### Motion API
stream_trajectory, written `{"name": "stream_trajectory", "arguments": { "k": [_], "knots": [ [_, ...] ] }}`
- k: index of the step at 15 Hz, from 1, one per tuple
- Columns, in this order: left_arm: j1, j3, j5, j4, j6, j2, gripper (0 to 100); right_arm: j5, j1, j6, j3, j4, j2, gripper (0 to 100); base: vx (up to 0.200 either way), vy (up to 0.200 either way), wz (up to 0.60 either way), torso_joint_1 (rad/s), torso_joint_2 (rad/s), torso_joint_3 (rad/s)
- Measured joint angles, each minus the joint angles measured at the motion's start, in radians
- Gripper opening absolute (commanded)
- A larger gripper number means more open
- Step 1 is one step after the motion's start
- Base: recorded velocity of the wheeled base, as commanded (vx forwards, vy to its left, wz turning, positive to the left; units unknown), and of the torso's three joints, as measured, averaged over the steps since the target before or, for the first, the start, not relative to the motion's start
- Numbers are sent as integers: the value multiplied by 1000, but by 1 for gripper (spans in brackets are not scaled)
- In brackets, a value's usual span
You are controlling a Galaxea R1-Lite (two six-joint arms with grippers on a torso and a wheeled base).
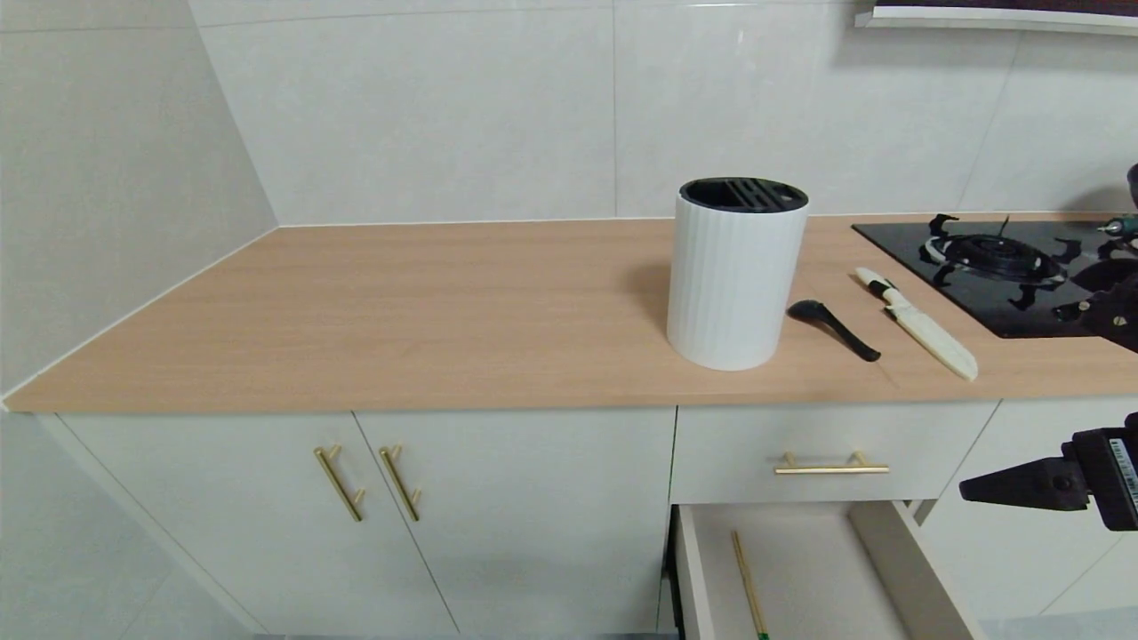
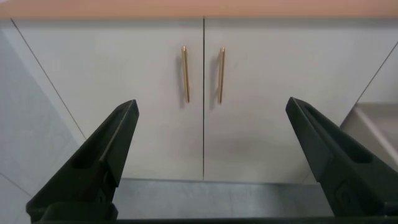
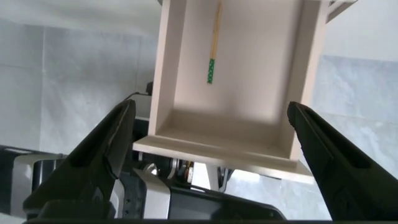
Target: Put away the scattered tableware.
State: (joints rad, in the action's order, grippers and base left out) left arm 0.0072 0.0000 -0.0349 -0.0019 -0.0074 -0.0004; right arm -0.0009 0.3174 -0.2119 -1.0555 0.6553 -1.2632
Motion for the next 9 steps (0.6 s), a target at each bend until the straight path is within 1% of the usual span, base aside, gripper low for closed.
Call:
{"name": "stream_trajectory", "arguments": {
  "k": [6,8,9],
  "knots": [
    [0,0,0,-2,0,0,100,-5,0,17,17,-2,-23,100,0,0,0,217,-500,-278],
    [0,0,0,-1,0,0,100,-5,0,64,26,-20,-31,100,0,0,0,80,-181,-98],
    [0,0,0,-1,0,0,100,-5,-1,88,30,-58,-42,100,0,0,0,36,-76,-36]
  ]
}}
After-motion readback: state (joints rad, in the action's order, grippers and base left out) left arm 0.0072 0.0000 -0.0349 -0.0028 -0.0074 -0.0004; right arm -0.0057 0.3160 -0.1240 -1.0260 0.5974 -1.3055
